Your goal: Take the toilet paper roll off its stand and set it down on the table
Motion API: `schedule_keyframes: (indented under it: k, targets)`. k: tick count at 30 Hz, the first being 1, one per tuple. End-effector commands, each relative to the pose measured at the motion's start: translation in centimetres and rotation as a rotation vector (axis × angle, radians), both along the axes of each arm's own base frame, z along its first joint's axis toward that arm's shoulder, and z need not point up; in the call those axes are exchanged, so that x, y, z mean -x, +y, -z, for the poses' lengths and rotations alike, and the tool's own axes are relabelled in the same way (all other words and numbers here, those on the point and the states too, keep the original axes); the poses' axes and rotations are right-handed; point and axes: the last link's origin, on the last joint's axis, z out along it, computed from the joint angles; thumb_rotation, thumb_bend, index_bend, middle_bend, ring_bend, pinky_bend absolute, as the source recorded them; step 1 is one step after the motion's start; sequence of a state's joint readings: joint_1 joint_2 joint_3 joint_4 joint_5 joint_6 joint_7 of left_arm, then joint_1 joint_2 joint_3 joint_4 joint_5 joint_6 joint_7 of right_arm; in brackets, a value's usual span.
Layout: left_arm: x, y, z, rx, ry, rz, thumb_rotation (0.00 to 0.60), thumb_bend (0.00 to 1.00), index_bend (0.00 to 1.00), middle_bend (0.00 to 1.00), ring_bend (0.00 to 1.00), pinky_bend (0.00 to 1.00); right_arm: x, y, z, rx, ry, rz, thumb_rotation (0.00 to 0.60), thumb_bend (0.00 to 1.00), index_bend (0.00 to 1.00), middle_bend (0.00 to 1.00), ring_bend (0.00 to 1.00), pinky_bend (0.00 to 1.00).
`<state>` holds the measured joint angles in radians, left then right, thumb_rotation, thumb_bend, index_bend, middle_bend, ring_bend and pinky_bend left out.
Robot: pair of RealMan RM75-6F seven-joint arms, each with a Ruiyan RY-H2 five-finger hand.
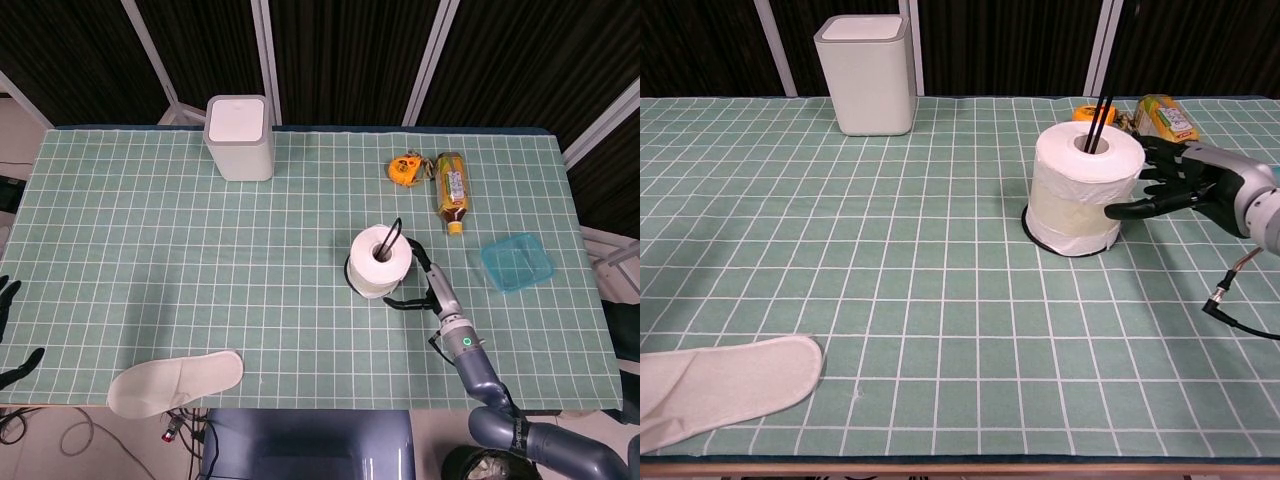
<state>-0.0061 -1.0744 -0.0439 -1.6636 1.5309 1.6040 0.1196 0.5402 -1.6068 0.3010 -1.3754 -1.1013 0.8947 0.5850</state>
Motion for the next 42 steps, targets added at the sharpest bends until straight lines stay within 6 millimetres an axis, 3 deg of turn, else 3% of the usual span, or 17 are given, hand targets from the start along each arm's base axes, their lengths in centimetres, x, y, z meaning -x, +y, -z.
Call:
schedule_keyframes:
  k: [1, 22, 25, 30, 37, 42]
  targets:
    - [0.0, 0.1, 0.0, -0.002, 0.002, -0.002, 0.6, 0.18, 0.04, 0.0, 0.0, 0.01, -0.3, -0.9, 0.9, -0.009, -0.009, 0.016, 0.6, 0.0, 0.0, 0.0, 0.0, 0.0]
    - [0.5, 0.3, -0.1, -0.005, 0.008, -0.026, 0.6, 0.18, 0.04, 0.0, 0.0, 0.01, -2.1, -3.5, 3.6, -0.045, -0.027, 0.028, 0.6, 0.0, 0.0, 0.0, 0.0, 0.0]
    - [0.4, 0.3, -0.1, -0.004, 0.007, -0.026, 0.6, 0.18, 0.04, 0.0, 0.0, 0.01, -2.3, -3.8, 3.5, -0.02, -0.033, 0.032, 0.6, 0.0, 0.03, 0.08, 0.06, 0.0]
    - [0.4, 0.3, -0.2, -0.006, 0.004, -0.025, 0.6, 0.18, 0.04, 0.0, 0.0, 0.01, -2.3, -4.1, 3.4, 0.042, -0.043, 0.057, 0.6, 0.0, 0.2, 0.25, 0.23, 0.0]
    - [0.4, 0.2, -0.2, -0.003, 0.004, -0.024, 0.6, 0.18, 0.04, 0.0, 0.0, 0.01, -2.6, -4.1, 3.0, 0.06, -0.077, 0.059, 0.6, 0.0, 0.26, 0.29, 0.26, 0.0]
    - [0.4, 0.2, -0.3, -0.004, 0.001, -0.024, 0.6, 0.18, 0.04, 0.0, 0.0, 0.01, -3.5, -4.1, 1.0, 0.082, -0.1, 0.016, 0.6, 0.0, 0.27, 0.29, 0.26, 0.0]
